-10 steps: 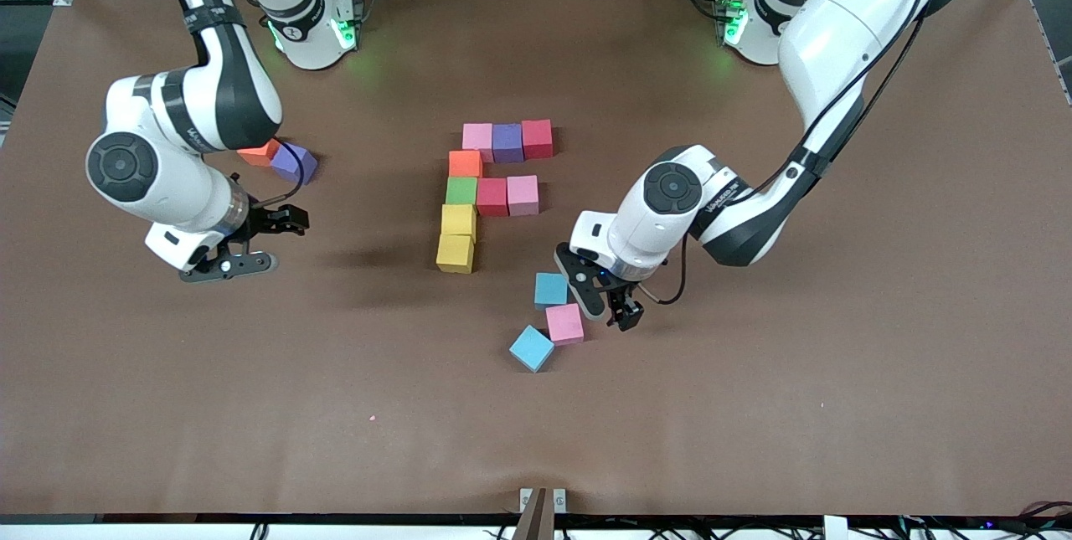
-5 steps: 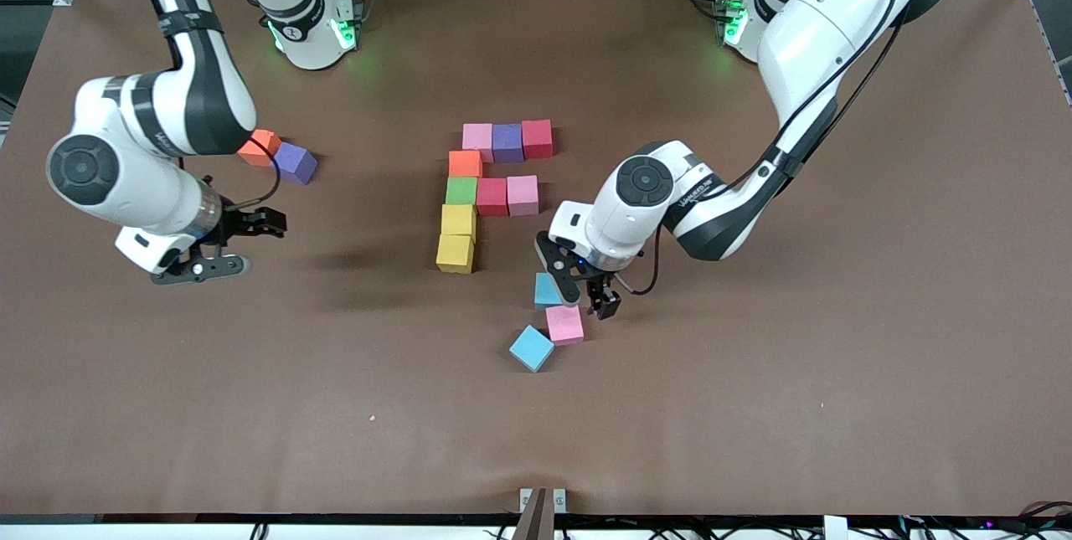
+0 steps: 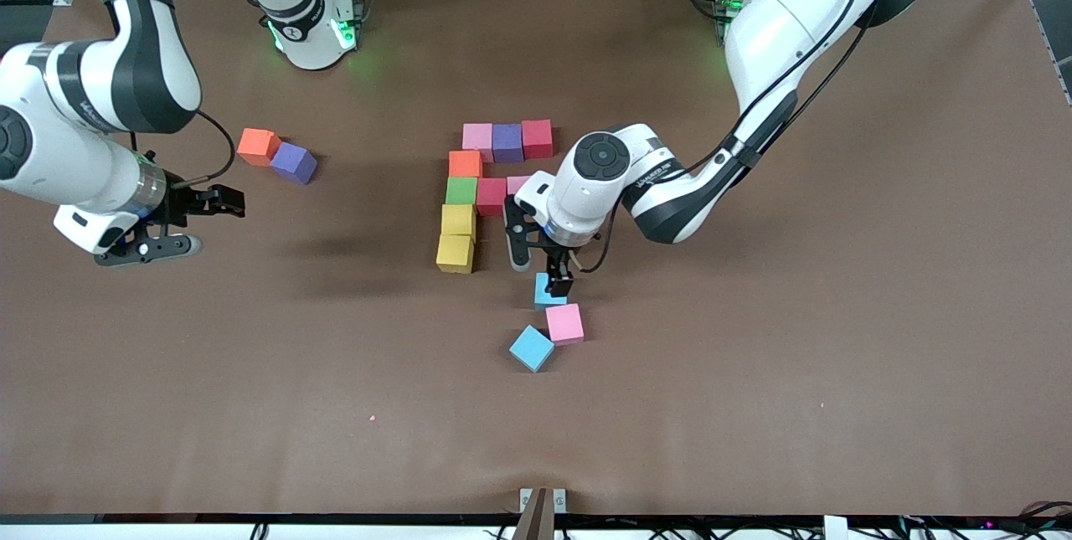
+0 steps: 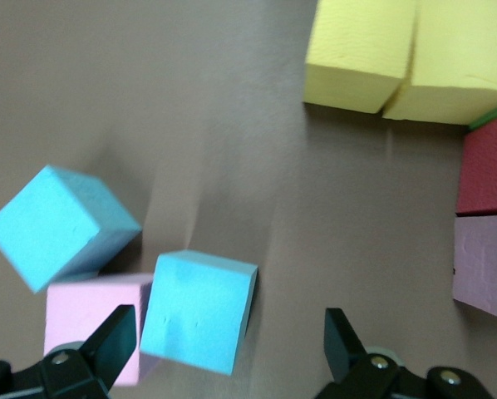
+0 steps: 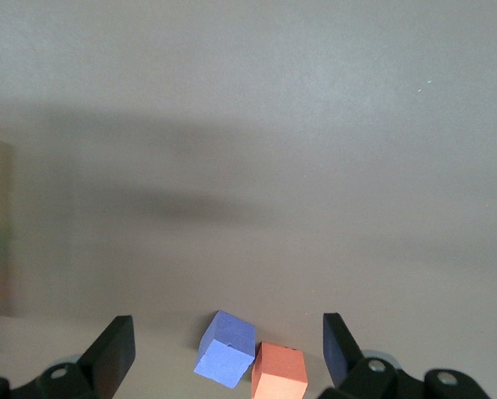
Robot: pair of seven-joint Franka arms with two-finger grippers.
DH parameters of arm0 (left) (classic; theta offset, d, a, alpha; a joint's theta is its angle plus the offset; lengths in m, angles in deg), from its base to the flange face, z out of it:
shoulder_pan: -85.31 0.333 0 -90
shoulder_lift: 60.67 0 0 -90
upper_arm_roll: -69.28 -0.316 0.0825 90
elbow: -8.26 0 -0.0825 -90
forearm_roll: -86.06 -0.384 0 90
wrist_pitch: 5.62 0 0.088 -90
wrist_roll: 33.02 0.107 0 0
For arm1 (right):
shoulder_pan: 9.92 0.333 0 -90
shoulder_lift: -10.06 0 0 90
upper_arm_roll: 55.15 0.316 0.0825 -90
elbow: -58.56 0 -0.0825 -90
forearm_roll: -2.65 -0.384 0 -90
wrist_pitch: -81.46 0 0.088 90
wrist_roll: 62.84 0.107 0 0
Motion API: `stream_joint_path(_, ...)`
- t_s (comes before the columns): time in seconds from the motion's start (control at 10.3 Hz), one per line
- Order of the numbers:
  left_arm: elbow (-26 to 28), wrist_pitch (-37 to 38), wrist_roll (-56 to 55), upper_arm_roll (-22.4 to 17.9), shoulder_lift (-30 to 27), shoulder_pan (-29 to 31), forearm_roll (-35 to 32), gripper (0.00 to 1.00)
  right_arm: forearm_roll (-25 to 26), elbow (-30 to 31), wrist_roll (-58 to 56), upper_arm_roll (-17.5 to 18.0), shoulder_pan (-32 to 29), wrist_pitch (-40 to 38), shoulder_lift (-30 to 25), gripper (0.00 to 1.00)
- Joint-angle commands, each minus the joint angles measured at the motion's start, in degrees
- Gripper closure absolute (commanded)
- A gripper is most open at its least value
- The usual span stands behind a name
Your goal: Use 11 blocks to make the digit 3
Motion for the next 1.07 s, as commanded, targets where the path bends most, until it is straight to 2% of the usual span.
stream_joint_path(0.0, -1.9, -0.8, 10.0, -0.7, 1.2, -0.6, 1.8, 0.0, -0.3, 2.1, -0.6, 0.4, -1.0, -1.1, -3.8, 0.0)
stream_joint_path(0.29, -2.9, -1.1, 17.1, -0.7, 2.6, -0.5, 2.0, 0.0, -0.2, 1.6, -2.3, 0.4, -2.7, -3.8, -7.3, 0.0)
stream_joint_path(0.39, -3.1, -1.3, 18.9, -0.7, 3.2, 0.0, 2.2, 0.0, -0.2, 0.4, -1.6, 0.4, -2.6, -6.8, -7.9, 0.0)
stream_joint_path(0.58, -5.9, -1.5, 21.3, -0.8, 4.9, 0.0, 2.7, 0.0, 0.5, -3.8, -1.7, 0.2, -2.7, -12.0, -9.5, 0.0)
stream_joint_path(0.78, -8.6, -4.9, 21.0, -0.8, 7.3, -0.7, 2.8, 0.0, 0.9, -8.1, -2.1, -1.4, -2.8, -16.0, -9.9, 0.0)
stream_joint_path(0.97, -8.8, -5.8, 20.4, -0.9, 7.9, -0.8, 2.9, 0.0, 3.4, -13.0, -2.2, -2.2, -2.5, -19.4, -9.6, 0.0)
